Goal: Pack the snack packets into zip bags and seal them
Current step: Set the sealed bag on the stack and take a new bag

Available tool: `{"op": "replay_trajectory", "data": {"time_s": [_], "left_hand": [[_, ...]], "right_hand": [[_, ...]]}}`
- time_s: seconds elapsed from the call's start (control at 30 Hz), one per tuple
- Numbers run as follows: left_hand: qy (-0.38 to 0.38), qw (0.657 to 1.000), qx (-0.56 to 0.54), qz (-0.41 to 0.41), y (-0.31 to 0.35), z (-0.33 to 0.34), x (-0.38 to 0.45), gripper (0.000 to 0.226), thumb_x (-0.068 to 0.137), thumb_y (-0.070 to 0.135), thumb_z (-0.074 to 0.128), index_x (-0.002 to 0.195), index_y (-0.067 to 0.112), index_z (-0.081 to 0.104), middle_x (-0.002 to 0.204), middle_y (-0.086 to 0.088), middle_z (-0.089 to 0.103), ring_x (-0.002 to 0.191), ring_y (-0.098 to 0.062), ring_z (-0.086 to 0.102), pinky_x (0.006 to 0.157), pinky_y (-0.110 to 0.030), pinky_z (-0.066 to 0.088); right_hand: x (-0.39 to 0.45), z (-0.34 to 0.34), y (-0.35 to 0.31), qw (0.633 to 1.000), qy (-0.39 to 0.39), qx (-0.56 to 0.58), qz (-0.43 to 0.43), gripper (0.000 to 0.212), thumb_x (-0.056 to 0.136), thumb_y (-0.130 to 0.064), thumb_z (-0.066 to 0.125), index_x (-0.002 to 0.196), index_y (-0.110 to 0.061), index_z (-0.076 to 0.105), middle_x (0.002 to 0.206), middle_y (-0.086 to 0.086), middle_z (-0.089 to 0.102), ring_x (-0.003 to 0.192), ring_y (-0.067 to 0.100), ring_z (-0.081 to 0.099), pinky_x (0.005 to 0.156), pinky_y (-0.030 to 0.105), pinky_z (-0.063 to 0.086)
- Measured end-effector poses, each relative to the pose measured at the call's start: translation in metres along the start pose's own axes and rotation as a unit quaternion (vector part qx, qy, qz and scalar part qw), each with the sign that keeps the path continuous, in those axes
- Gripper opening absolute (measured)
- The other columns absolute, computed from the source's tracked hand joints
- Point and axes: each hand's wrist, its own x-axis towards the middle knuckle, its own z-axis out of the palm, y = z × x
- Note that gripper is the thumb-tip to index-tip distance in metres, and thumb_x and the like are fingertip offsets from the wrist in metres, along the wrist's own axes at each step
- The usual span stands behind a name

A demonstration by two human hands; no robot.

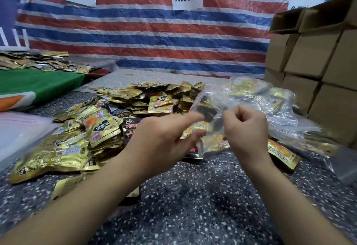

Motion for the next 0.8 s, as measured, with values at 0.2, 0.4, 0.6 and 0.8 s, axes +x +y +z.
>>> {"op": "replay_trajectory", "data": {"time_s": [0.2,0.4,0.6,0.8], "left_hand": [[-0.184,0.981,0.028,-0.056,0.009,0.004,-0.004,0.043,0.089,0.065,0.044,0.094,0.029,0.067,0.078,0.015,0.064,0.066,-0.004,0.053,0.057,-0.025,0.044],[-0.092,0.953,-0.173,-0.232,-0.006,0.008,0.000,0.026,0.102,0.028,0.046,0.082,0.016,0.057,0.067,0.010,0.057,0.059,-0.005,0.049,0.052,-0.023,0.040],[0.029,0.868,-0.337,-0.365,-0.027,-0.012,0.012,0.056,0.087,0.055,0.045,0.054,0.010,0.046,0.046,0.001,0.039,0.040,-0.013,0.034,0.044,-0.012,0.038],[-0.006,0.861,-0.353,-0.366,-0.038,-0.014,0.008,0.054,0.089,0.048,0.051,0.051,0.012,0.039,0.043,0.006,0.031,0.038,-0.011,0.025,0.063,-0.041,0.038]], "right_hand": [[-0.001,0.003,0.000,0.999,-0.016,0.018,0.039,0.036,0.072,-0.025,0.052,0.061,0.009,0.046,0.058,0.034,0.050,0.043,0.026,0.058,0.054,0.052,0.049],[0.002,-0.004,0.000,0.990,-0.027,0.104,0.089,0.052,0.088,-0.045,0.047,0.053,-0.007,0.048,0.047,0.016,0.049,0.041,0.015,0.053,0.050,0.033,0.049],[0.024,-0.017,0.030,0.990,0.035,0.014,0.133,0.042,0.083,-0.032,0.045,0.079,0.009,0.050,0.062,0.007,0.041,0.059,0.018,0.033,0.057,0.036,0.026],[0.016,-0.004,0.048,0.956,-0.208,-0.161,0.133,0.014,0.095,-0.025,0.062,0.081,-0.023,0.063,0.078,-0.006,0.064,0.071,0.013,0.061,0.066,0.032,0.047]]}}
